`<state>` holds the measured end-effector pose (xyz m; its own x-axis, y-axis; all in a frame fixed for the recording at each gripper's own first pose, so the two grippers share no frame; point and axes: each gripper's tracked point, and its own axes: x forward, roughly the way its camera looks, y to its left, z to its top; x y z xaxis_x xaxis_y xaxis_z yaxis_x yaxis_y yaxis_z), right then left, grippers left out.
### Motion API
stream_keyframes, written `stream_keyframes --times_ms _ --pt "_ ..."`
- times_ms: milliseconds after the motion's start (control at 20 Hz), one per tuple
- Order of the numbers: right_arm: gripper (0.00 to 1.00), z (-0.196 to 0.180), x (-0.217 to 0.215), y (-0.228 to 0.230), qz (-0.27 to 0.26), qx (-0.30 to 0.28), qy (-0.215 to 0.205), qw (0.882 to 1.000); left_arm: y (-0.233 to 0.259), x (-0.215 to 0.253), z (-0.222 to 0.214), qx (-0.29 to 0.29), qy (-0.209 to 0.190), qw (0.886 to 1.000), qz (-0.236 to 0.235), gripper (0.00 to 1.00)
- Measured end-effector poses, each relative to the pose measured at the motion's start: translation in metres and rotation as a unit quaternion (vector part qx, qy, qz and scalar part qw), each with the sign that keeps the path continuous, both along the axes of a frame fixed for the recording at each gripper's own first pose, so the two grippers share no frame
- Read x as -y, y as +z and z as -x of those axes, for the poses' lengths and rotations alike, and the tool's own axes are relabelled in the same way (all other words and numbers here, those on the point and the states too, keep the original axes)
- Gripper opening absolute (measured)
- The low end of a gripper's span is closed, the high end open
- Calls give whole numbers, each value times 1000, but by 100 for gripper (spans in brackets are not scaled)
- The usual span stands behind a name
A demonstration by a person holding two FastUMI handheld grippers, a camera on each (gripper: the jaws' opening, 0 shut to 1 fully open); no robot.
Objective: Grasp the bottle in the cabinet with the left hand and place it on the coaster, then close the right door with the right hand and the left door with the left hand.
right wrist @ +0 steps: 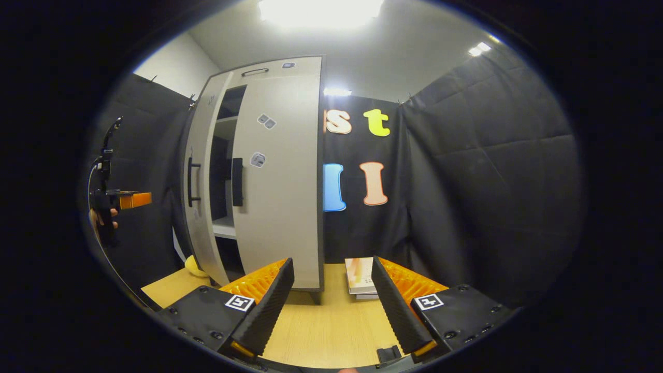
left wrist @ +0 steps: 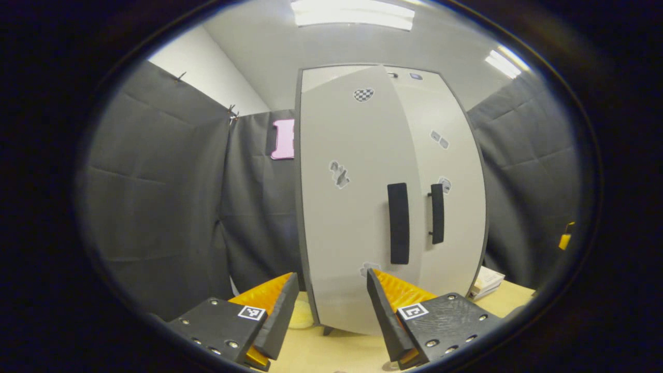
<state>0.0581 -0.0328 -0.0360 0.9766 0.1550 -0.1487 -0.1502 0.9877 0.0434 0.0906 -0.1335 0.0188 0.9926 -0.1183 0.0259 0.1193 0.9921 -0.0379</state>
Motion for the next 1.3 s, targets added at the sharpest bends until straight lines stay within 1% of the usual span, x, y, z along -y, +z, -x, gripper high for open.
stream_keyframes --times_ms 50,100,250,300,450,500,550,650,700,750,800,850,900,950,1000,1050,1100,1150,1200,1250,1300 --pt "96 1 -6 4 -1 3 7 1000 -2 -6 10 -1 5 1000 -3 77" --pt "92 3 -12 7 -4 6 15 1000 -4 -11 17 -3 9 1000 -6 77" --pt "92 9 -27 18 -10 12 30 999 -3 -23 37 0 15 1000 -8 77" --pt "96 12 -31 23 -10 16 32 999 -2 -27 43 2 17 1000 -9 77" --pt "96 22 -39 34 -9 23 30 999 -3 -41 60 5 21 1000 -15 77" --pt "92 27 -43 36 -11 22 32 999 -3 -45 66 4 22 1000 -17 78" --pt "96 31 -47 40 -14 24 34 999 -4 -50 73 4 23 1000 -19 77" --pt "96 36 -53 46 -17 26 36 999 -5 -59 85 7 26 999 -23 77" --pt "92 40 -56 48 -18 27 36 999 -6 -64 90 6 29 999 -26 77" --pt "92 43 -59 51 -18 29 39 999 -8 -67 95 7 30 999 -29 77" --pt "92 47 -62 52 -17 29 40 999 -8 -71 100 6 33 999 -32 77" --pt "96 50 -64 53 -15 30 41 999 -11 -74 104 6 36 999 -36 77" --pt "96 52 -66 54 -12 31 43 999 -13 -77 107 6 38 999 -39 77" --pt "96 54 -68 56 -11 33 44 998 -16 -80 111 4 39 998 -40 77" --pt "92 56 -69 57 -9 32 45 998 -18 -82 115 0 39 998 -41 77" --pt "96 57 -72 57 -8 33 46 998 -20 -82 115 -3 40 998 -41 78" --pt "92 59 -72 59 -8 34 44 998 -21 -83 114 -4 42 998 -41 77" --pt "96 61 -73 59 -9 35 44 998 -21 -82 115 -5 43 998 -42 77" --pt "96 62 -74 60 -8 36 44 998 -21 -83 115 -5 44 998 -43 78" --pt "92 63 -74 59 -7 36 43 998 -22 -84 117 -4 47 998 -44 77" --pt "96 65 -74 58 -5 35 41 999 -22 -85 117 -3 48 998 -46 77"
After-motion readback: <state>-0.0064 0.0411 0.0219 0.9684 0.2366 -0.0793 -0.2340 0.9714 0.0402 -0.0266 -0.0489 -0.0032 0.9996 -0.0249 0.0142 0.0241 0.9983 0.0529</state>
